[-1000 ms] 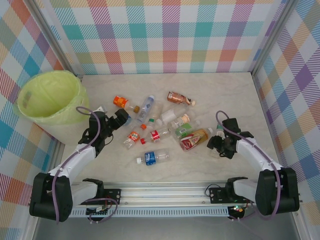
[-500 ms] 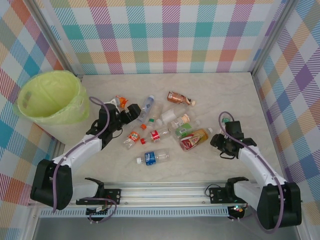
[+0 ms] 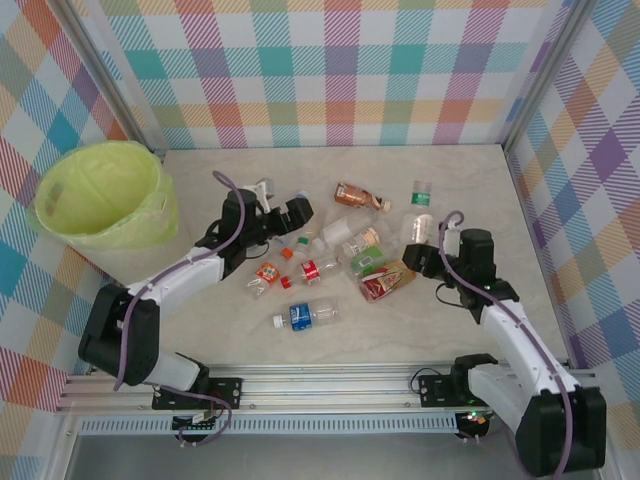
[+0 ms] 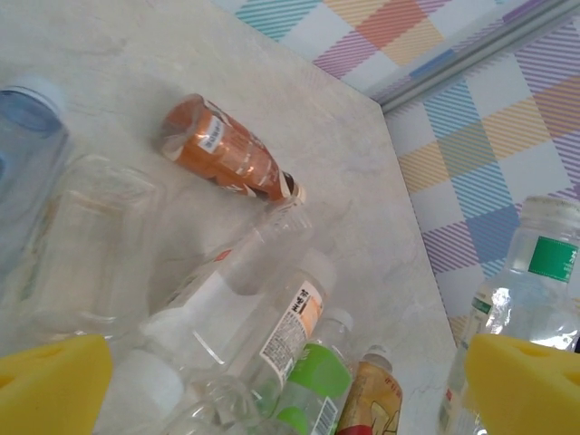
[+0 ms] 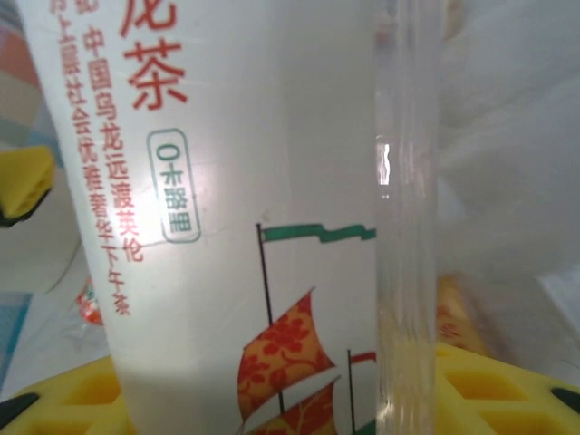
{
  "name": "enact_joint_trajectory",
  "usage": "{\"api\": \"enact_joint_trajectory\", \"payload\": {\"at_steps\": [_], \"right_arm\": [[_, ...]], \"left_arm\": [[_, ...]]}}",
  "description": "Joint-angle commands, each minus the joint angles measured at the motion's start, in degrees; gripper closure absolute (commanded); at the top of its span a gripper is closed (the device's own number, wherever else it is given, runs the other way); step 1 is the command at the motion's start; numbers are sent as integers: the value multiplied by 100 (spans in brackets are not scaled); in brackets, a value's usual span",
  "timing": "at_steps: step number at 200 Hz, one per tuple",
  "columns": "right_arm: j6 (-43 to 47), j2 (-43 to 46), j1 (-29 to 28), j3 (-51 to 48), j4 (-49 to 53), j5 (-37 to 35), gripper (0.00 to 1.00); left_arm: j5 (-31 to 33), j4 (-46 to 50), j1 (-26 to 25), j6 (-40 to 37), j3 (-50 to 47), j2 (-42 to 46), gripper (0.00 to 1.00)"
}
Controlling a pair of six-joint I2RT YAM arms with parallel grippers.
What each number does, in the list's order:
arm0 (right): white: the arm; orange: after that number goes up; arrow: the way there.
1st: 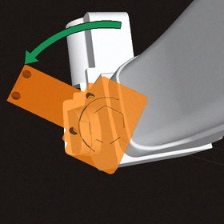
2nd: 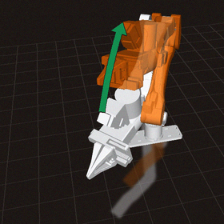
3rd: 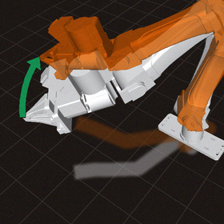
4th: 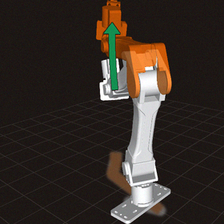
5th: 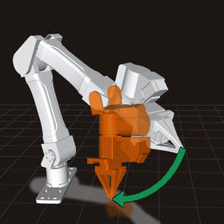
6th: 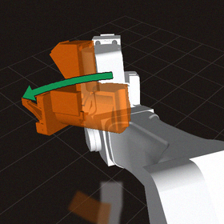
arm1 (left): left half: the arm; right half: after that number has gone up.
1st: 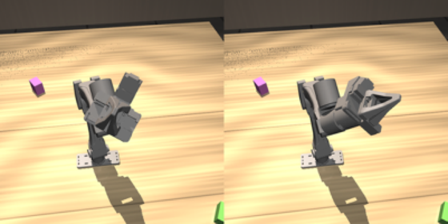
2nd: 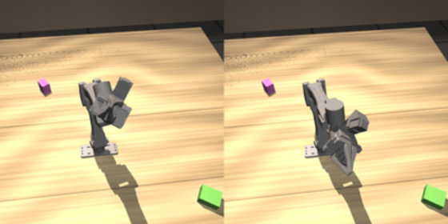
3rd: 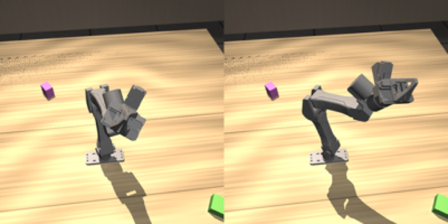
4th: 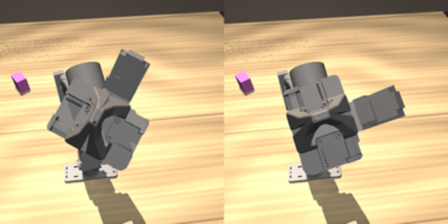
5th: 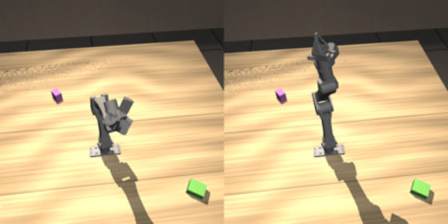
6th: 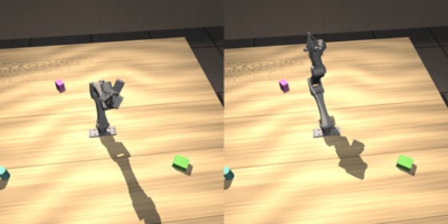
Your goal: Put the plastic bottles in the bin
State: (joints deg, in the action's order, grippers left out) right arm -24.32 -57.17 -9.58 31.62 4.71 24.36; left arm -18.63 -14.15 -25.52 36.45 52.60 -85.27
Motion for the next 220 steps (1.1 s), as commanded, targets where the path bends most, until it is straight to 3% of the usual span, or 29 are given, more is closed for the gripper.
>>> {"api": "enact_joint_trajectory", "payload": {"at_steps": [1,29,50,73,106,130,154,190,220], "right_arm": [[304,-508,-448,510,-1034,1051,57],[750,-1199,-1126,1052,-1073,1018,57],[972,-1579,-1452,1401,-948,1022,57],[1174,-1851,-1680,1718,-753,1105,57],[1201,-1997,-1842,1869,-796,1183,58],[1035,-2140,-1872,2052,-549,933,59],[689,-2071,-1878,1962,-643,386,59],[697,-2171,-1876,2090,-415,594,57],[767,-2161,-1880,2132,-352,621,57]], "left_arm": [[-154,-242,-204,38,558,-302,0],[-380,-273,-239,225,846,-508,0],[-387,284,-243,230,1179,-494,0],[-413,948,-279,55,1580,-517,0],[-248,1089,-334,58,1637,-516,4],[-525,613,-340,53,1518,-399,1],[251,46,-252,286,937,114,0],[-479,-262,-310,-276,982,202,0],[-330,-457,-340,-420,937,184,0]]}}
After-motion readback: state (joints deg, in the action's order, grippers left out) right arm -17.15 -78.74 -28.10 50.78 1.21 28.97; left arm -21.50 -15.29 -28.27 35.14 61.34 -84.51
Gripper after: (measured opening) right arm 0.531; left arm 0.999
